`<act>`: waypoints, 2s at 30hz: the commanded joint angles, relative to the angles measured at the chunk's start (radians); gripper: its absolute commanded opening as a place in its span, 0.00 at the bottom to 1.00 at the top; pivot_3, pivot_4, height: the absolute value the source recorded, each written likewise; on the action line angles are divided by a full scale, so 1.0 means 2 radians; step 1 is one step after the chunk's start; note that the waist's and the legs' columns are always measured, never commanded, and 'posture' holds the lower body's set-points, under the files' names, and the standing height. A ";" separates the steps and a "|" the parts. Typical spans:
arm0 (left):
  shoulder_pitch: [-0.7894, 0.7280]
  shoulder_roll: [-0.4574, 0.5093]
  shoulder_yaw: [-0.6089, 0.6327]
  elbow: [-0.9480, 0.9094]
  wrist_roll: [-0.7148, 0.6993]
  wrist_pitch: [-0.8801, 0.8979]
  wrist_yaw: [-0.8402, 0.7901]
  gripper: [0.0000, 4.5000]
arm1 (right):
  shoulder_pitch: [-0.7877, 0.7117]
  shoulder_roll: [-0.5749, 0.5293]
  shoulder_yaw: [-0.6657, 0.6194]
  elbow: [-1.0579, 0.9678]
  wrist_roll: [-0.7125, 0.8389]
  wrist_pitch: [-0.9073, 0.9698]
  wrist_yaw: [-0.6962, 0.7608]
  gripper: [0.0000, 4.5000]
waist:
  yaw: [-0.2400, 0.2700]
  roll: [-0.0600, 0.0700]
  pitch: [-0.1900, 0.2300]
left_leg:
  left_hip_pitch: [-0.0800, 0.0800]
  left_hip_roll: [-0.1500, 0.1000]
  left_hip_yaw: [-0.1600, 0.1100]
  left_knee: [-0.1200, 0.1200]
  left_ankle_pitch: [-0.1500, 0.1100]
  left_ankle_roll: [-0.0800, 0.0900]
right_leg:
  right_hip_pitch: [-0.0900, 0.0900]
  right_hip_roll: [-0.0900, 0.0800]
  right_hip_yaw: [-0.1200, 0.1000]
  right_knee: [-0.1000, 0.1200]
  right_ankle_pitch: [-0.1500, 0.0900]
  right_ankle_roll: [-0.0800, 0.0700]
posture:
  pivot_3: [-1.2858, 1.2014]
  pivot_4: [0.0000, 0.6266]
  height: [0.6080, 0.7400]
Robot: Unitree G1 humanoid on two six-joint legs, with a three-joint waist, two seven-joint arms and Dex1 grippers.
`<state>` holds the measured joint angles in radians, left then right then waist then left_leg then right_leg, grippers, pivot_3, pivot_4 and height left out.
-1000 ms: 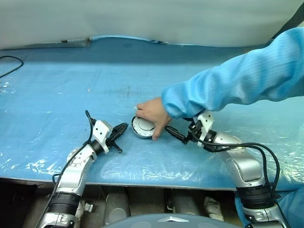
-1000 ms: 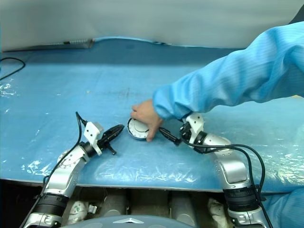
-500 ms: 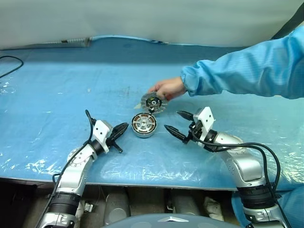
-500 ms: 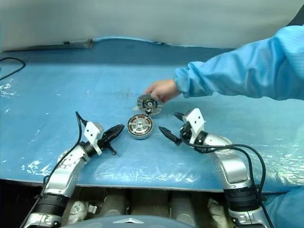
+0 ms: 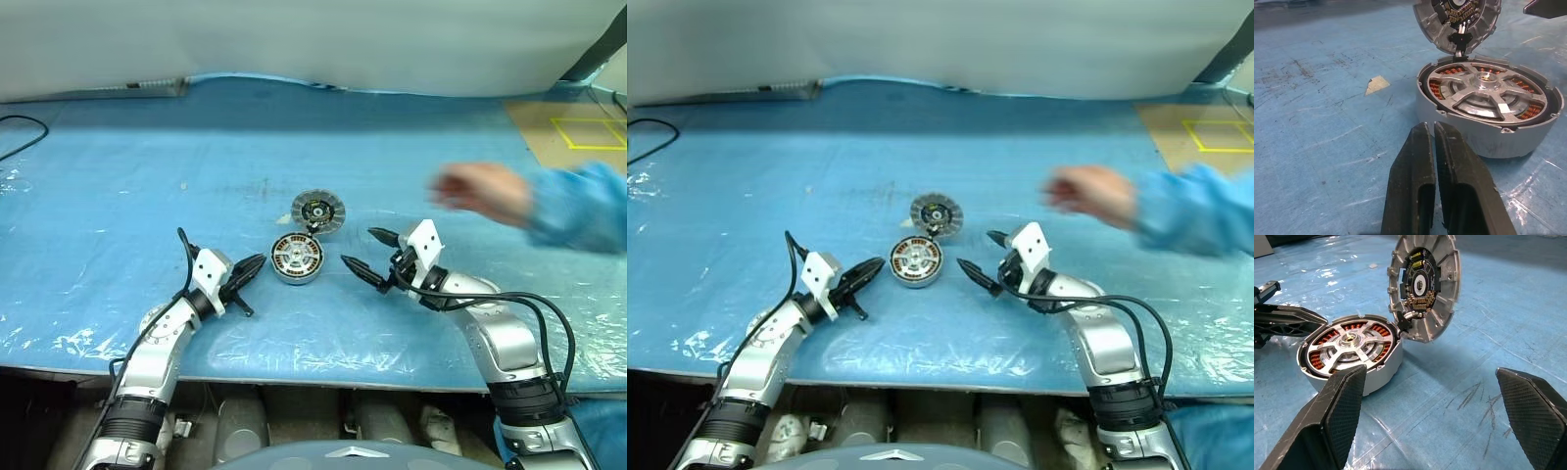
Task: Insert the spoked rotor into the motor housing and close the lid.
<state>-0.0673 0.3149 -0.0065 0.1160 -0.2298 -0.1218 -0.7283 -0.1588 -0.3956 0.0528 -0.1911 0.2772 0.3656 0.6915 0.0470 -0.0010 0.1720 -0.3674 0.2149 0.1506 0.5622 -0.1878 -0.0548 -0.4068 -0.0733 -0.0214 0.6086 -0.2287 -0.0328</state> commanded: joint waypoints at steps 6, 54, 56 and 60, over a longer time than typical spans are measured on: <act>-0.001 0.001 0.002 -0.013 -0.008 -0.006 -0.001 0.05 | -0.054 0.015 0.001 0.115 -0.051 -0.017 -0.063 0.79 | -0.001 0.000 0.000 | 0.000 0.000 0.000 0.000 0.000 0.000 | 0.000 0.000 0.000 0.001 0.000 0.000 | 0.52 0.24 1.00; 0.012 0.006 0.002 -0.043 -0.004 0.011 0.015 0.05 | -0.073 0.109 0.086 -0.024 -0.015 0.128 -0.075 0.00 | -0.001 0.000 0.000 | 0.000 0.000 0.000 0.001 0.000 0.000 | 0.000 0.000 0.000 0.002 0.000 0.000 | 0.52 0.24 1.00; 0.013 0.006 0.002 -0.042 -0.003 0.010 0.015 0.05 | -0.071 0.099 0.090 -0.018 -0.018 0.125 -0.068 0.00 | -0.001 0.000 0.000 | 0.000 0.000 0.000 0.001 0.000 0.000 | 0.000 0.000 0.000 0.002 0.000 0.000 | 0.52 0.24 1.00; 0.017 0.005 0.001 -0.040 -0.002 0.007 0.014 0.05 | -0.066 0.081 0.095 -0.016 -0.024 0.119 -0.059 0.00 | -0.001 0.000 0.000 | 0.000 0.000 0.000 0.001 0.000 0.000 | 0.000 0.000 0.000 0.002 0.000 0.000 | 0.52 0.24 1.00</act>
<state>-0.0362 0.3180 -0.0067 0.0684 -0.2296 -0.0975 -0.7029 -0.2993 -0.2254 0.2330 -0.1989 0.2335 0.6134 0.5654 0.0450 -0.0007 0.1718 -0.3667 0.2150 0.1505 0.5638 -0.1877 -0.0554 -0.4073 -0.0733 -0.0208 0.6121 -0.2287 -0.0328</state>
